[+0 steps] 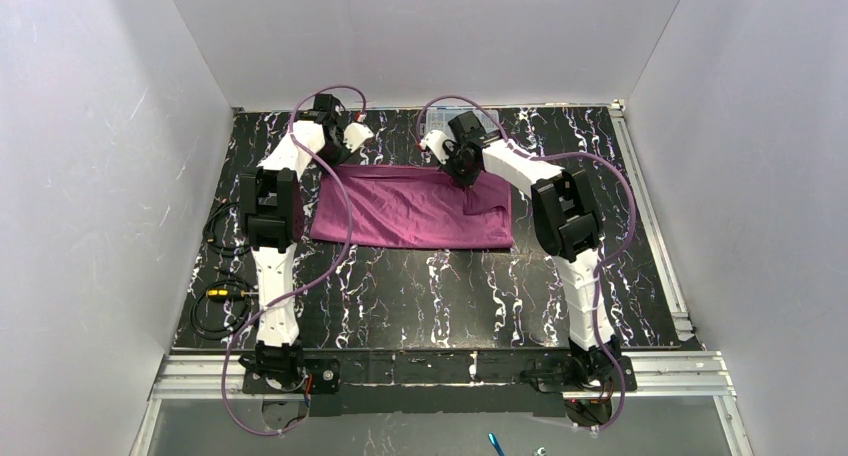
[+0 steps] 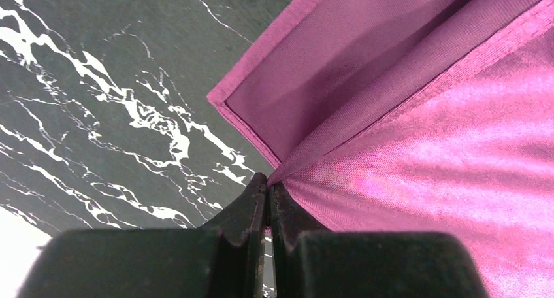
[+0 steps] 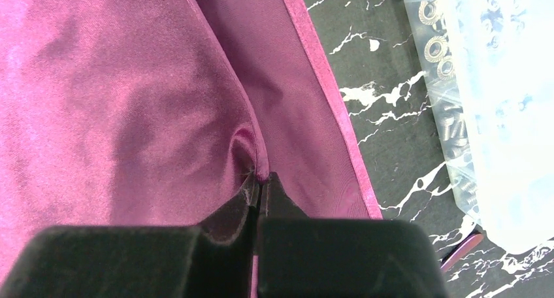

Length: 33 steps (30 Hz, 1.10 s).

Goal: Fold the napkin into a case and place the utensils inside
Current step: Fold and flatten the napkin at the center of the board.

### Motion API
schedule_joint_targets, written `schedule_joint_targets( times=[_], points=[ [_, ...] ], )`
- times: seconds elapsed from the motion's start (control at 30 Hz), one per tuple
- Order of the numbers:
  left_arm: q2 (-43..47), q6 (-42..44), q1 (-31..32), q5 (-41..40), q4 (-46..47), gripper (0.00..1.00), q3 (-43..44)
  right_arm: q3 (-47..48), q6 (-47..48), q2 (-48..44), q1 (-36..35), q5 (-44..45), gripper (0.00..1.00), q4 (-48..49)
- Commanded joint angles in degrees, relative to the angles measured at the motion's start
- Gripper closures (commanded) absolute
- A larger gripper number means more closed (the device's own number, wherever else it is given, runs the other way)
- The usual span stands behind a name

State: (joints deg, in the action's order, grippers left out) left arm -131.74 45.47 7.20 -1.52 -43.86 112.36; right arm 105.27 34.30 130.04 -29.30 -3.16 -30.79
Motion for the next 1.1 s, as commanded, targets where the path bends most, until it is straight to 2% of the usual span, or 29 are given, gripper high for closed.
schedule_joint_targets(
  times=[0.0, 0.23, 0.37, 0.53, 0.63, 0.73, 0.8, 0.93, 1.07],
  points=[
    [0.9, -0.88, 0.17, -0.78, 1.79, 1.0, 2.41, 3.17, -1.34, 0.83, 0.54, 0.72, 0.91, 2.02],
    [-0.28, -0.22, 0.51, -1.83, 2.06, 1.0, 2.39, 0.83, -4.26, -1.53, 1.01, 2.64, 0.45, 6.36],
    [-0.45, -0.53, 0.53, -1.91, 2.4, 1.0, 1.76, -2.45, -6.13, -4.53, 1.31, 10.83, 0.38, 11.4],
    [-0.44, -1.19, 0.62, -2.26, 3.83, 1.0, 1.44, -11.09, -8.65, -11.98, 1.53, 17.38, 0.3, 21.5],
    [-0.47, -2.11, 0.88, -2.47, 3.94, 0.85, 1.65, -15.47, -10.67, -16.29, 1.46, 17.22, 0.29, 24.04],
    [0.23, -3.16, 0.89, -3.42, 4.48, 0.58, 1.11, -17.81, -11.87, -19.27, 1.16, 15.36, 0.28, 23.52],
    [1.22, -3.04, 0.82, -4.65, 5.96, 0.47, -0.51, -19.44, -12.08, -20.99, 1.01, 15.73, 0.27, 22.93],
    [3.57, -3.14, 0.11, -5.17, 6.67, 0.34, -1.79, -22.04, -12.5, -23.47, 0.95, 16.38, 0.27, 23.01],
    [6.46, -3.6, 0.01, -4.52, 6.35, 0.33, -3.89, -21.43, -13.04, -22.81, 0.92, 20.03, 0.28, 21.67]
  ],
)
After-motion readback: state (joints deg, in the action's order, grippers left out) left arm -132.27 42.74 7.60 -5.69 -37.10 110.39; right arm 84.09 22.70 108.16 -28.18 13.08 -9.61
